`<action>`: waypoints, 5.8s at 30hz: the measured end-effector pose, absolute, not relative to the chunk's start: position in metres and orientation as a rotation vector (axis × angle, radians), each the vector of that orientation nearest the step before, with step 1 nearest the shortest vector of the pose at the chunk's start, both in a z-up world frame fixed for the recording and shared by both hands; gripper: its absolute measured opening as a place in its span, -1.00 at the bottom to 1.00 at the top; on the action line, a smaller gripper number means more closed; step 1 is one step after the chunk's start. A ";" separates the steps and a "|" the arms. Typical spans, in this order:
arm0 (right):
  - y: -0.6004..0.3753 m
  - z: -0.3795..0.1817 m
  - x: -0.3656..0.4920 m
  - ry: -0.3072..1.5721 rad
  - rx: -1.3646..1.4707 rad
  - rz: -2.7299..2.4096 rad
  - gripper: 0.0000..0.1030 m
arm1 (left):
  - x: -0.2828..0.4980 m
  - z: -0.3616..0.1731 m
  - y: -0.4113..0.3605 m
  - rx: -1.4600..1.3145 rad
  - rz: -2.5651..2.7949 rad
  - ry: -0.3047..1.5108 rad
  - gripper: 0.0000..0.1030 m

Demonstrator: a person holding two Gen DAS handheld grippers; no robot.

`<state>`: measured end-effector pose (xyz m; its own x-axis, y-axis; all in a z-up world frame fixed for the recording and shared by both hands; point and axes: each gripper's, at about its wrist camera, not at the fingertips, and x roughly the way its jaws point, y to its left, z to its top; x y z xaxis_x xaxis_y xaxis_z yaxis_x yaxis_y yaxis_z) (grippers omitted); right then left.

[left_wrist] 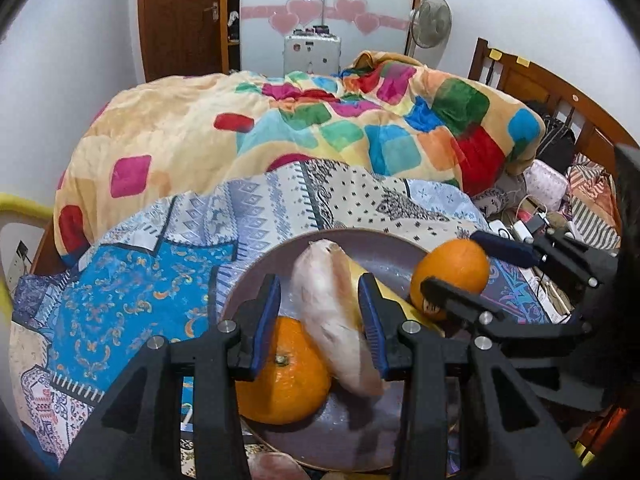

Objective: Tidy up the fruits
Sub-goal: 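Lower the pomelo segment and big orange onto the plate and open both tools, then move the right tool to the second yellow cylinder while the left tool approaches another pomelo segment, then close the right tool on the yellow cylinder while the left tool grasps the pomelo segment, then carry the cylinder and pomelo segment onto the plate and set them down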

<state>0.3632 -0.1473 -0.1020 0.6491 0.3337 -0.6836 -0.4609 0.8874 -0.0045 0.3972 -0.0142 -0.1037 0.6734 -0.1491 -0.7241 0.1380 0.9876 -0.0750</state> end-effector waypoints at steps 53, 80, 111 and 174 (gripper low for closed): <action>-0.153 -0.055 0.218 0.627 -0.165 0.583 0.32 | 0.217 -0.076 0.031 0.001 -0.055 0.768 0.64; -0.105 -0.130 0.242 0.842 -0.260 0.692 -0.15 | 0.223 -0.145 0.048 0.027 -0.045 0.899 0.79; -0.179 -0.129 0.219 0.833 -0.253 0.572 -0.35 | 0.258 -0.158 0.011 0.011 -0.084 0.953 0.89; -0.180 -0.067 0.256 0.677 -0.120 0.587 -0.34 | 0.278 -0.081 0.029 -0.029 -0.161 0.779 -0.25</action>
